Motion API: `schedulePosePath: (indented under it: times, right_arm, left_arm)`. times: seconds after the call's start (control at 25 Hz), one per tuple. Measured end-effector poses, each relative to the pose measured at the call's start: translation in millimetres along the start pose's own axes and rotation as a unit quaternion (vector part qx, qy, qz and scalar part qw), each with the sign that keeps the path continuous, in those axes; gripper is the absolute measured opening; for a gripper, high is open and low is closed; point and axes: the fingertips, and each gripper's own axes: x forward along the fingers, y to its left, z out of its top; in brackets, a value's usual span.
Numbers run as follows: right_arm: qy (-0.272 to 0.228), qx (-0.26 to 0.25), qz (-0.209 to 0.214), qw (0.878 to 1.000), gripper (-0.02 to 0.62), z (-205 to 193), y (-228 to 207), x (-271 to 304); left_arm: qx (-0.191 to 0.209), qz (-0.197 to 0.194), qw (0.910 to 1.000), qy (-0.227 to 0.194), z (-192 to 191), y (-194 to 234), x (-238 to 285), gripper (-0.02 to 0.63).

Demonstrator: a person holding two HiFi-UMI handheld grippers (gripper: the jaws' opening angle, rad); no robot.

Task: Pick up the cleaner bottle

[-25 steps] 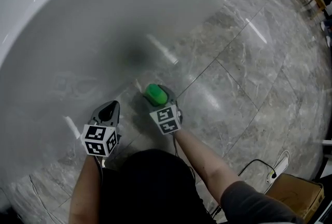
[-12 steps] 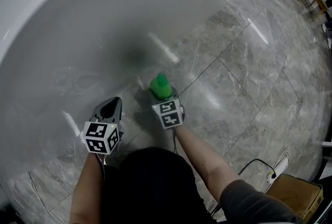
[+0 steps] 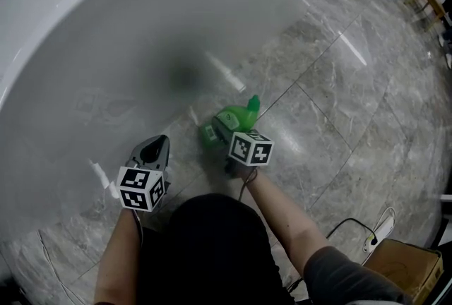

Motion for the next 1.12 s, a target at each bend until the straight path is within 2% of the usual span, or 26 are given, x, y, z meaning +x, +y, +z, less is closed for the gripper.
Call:
schedulePosePath:
  times: [0.2,0.52,0.76,0.92,1.12]
  right_arm:
    - [-0.027,0.085,0.078,0.993,0.195,19,22,-21]
    - [-0.065,0.202,0.174,0.962,0.196,55,57,-51]
    - [-0.076,0.214,0.205,0.952,0.196,77,77,-71]
    - [-0.08,0.224,0.198,0.951,0.196,92,98,-90]
    - [-0.071,0.219,0.209,0.951,0.196,113,157,-126]
  left_arm:
    - [-0.008,-0.014,0.9999,-0.007,4,-13,-5,0.017]
    - [0.005,-0.021,0.9995,-0.021,15,-17,-16,0.017]
    - [0.011,-0.02,0.9967,-0.078,48,-19,-34,0.017]
    - [0.049,-0.041,0.9947,-0.08,72,-35,-60,0.017]
    - [0.036,-0.067,0.9936,-0.084,105,-52,-115,0.017]
